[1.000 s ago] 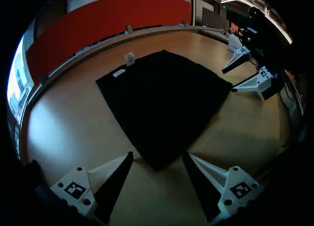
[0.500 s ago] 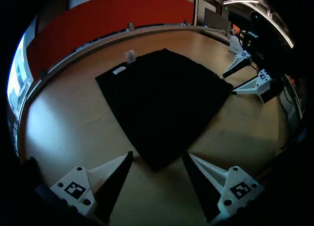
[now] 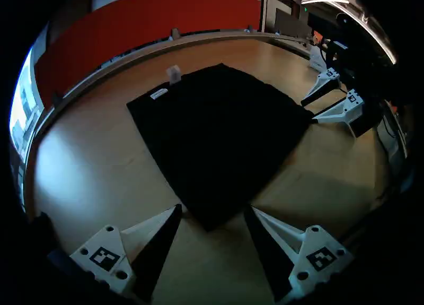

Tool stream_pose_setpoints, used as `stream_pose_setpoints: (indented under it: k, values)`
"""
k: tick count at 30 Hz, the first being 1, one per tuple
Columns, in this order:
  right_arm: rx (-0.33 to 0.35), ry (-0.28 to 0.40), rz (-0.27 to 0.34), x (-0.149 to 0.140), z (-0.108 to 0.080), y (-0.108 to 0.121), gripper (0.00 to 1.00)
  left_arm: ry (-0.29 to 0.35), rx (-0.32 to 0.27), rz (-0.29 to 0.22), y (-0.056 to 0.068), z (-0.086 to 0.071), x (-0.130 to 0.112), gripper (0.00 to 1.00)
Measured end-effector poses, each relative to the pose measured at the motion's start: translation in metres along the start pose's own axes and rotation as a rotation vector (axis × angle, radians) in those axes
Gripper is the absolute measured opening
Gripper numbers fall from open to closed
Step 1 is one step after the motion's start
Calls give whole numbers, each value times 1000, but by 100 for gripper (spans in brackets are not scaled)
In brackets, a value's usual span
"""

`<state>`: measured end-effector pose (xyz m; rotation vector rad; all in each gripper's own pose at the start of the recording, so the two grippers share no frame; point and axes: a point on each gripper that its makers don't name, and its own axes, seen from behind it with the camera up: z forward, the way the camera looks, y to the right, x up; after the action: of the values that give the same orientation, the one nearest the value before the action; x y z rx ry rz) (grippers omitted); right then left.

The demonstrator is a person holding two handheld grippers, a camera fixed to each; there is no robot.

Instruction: Fold towel

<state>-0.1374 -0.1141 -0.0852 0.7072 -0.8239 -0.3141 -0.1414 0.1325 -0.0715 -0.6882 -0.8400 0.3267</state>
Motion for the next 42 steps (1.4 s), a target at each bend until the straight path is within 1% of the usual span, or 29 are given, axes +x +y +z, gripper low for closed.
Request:
stream_pose_setpoints:
  k: [5,9,11,13,17,19,21,23,26,33,42]
  values:
    - [14,-1,-16,1,1,-3,57,-7,-3,1,1,0,0,81]
    - [21,-2,-22,1,2,-4,51,-11,-6,4,3,0,0,74]
    - [22,-2,-22,1,2,-4,46,-13,-7,5,4,1,1,66]
    - [20,0,-18,1,2,-3,40,-15,-5,3,5,1,1,56]
    - [15,3,-4,0,1,0,29,-18,-1,-4,5,2,2,49]
    - [15,4,0,0,1,0,26,-23,1,-7,5,2,2,25]
    - [18,5,1,-1,0,-1,25,-27,2,-12,5,2,3,20]
    - [23,4,2,-1,0,-2,20,-31,1,-22,6,2,4,18]
    - [35,2,10,-2,-2,-6,17,-32,-1,-30,6,2,6,15]
    - [27,10,35,-3,-8,-4,16,-30,-29,-34,15,0,7,15]
    - [18,39,51,7,-19,-1,16,-20,-13,-37,16,-7,16,14]
